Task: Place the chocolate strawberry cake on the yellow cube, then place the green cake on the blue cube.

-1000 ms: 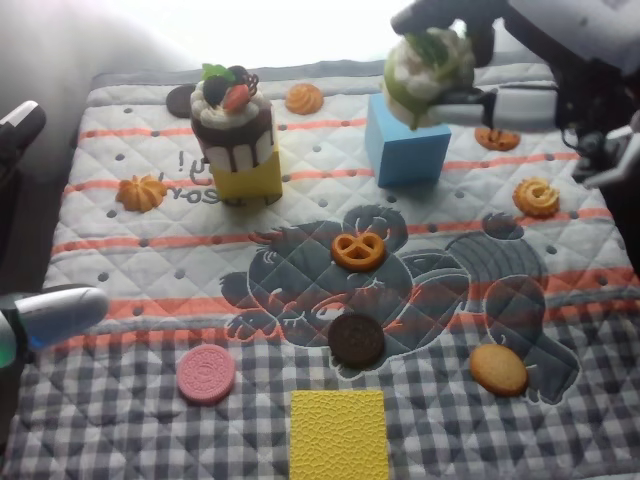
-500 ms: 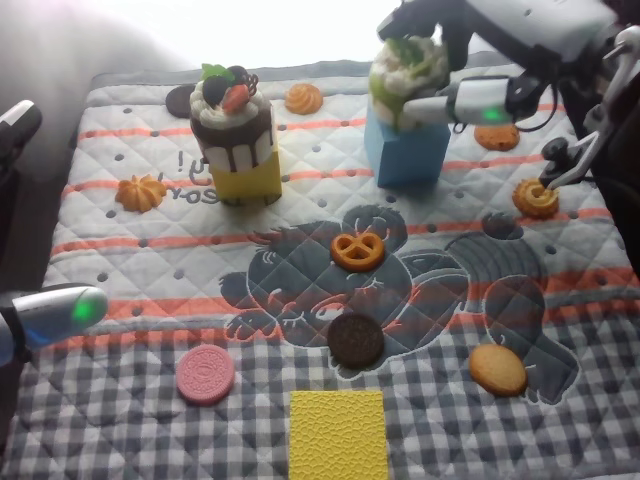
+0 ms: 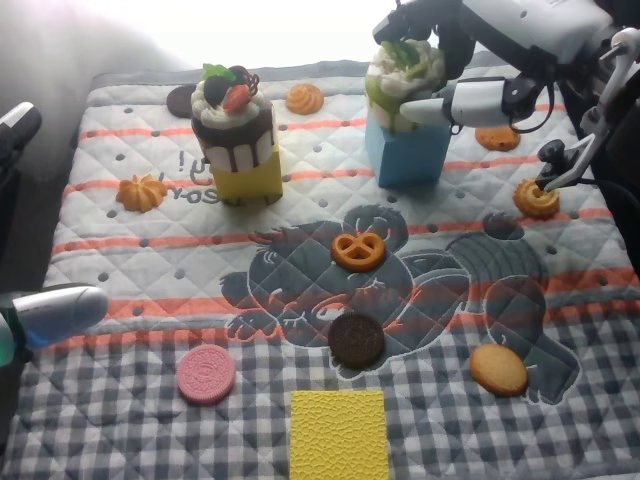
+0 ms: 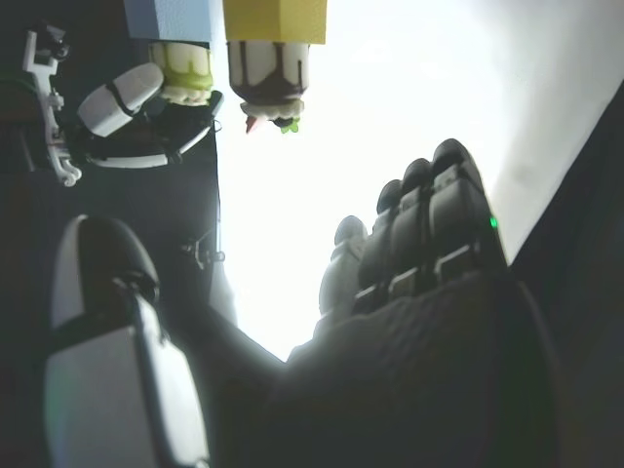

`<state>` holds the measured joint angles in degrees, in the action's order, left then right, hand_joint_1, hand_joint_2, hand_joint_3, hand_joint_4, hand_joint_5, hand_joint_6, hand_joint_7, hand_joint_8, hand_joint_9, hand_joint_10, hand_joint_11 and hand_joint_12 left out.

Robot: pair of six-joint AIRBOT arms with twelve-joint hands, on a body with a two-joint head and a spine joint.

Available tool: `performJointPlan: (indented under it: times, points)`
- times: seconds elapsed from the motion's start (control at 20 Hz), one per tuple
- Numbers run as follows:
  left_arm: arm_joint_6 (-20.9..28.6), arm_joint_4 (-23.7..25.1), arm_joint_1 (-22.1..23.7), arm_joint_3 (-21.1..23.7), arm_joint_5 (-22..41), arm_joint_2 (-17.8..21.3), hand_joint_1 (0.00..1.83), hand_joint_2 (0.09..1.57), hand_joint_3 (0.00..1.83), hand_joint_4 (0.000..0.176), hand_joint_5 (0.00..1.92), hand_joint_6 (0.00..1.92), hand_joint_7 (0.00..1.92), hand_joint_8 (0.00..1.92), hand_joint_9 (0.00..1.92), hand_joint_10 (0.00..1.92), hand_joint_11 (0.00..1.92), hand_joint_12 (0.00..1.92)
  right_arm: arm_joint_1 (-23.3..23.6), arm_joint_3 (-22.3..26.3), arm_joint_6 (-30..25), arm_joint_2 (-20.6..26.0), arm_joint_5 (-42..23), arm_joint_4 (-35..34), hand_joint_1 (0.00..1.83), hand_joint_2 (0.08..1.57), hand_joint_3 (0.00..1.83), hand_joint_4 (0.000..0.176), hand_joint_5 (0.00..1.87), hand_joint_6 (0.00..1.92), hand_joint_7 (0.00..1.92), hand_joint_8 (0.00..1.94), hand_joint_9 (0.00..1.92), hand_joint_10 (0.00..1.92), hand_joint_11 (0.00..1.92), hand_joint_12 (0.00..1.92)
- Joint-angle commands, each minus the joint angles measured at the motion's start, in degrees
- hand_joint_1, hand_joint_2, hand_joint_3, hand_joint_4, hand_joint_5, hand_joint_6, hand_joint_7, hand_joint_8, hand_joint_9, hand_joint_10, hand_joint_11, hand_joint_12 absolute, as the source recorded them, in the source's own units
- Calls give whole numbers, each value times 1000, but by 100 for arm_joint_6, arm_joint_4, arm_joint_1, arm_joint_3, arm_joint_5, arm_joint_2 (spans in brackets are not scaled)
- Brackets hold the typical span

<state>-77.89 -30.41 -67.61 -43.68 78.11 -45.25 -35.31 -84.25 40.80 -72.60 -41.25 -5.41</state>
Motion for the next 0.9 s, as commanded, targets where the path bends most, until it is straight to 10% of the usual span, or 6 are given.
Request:
performJointPlan:
  times: [0.0, 0.25, 0.3, 0.35, 0.45, 0.85]
  points:
    - [62, 99, 15, -34, 767, 4, 817, 845, 3, 173, 0, 0, 0, 0, 0, 0, 0, 0, 24, 22, -18, 10, -706, -96, 1377, 1087, 0, 0, 986, 762, 999, 919, 1064, 1109, 902, 1144]
    - [68, 99, 15, -31, 772, 1, 828, 854, 4, 169, 0, 0, 0, 0, 0, 0, 0, 0, -189, 77, -18, 10, -698, -245, 1349, 1136, 1, 0, 903, 1013, 902, 1006, 914, 1289, 722, 1154]
    - [69, 99, 15, -30, 773, 1, 829, 838, 0, 175, 0, 0, 0, 0, 0, 0, 0, 0, -201, 78, -18, 11, -698, -251, 1136, 1175, 0, 0, 853, 1159, 814, 477, 849, 410, 611, 1100]
    - [78, 100, 15, -30, 779, 3, 829, 838, 0, 175, 0, 0, 0, 0, 0, 0, 0, 0, -232, 88, -18, 12, -698, -269, 1136, 1175, 0, 0, 853, 1159, 814, 477, 849, 410, 611, 1100]
    - [104, 103, 14, -29, 811, 4, 844, 842, 0, 175, 0, 0, 0, 0, 0, 0, 0, 0, -273, 111, -18, 20, -698, -292, 1136, 1120, 0, 0, 777, 135, 826, 64, 864, 169, 524, 1107]
    - [125, 103, 10, -32, 822, -4, 859, 865, 7, 176, 0, 0, 0, 0, 0, 0, 0, 0, -357, 154, -18, 50, -699, -354, 975, 1085, 4, 24, 416, 0, 560, 0, 679, 0, 287, 1023]
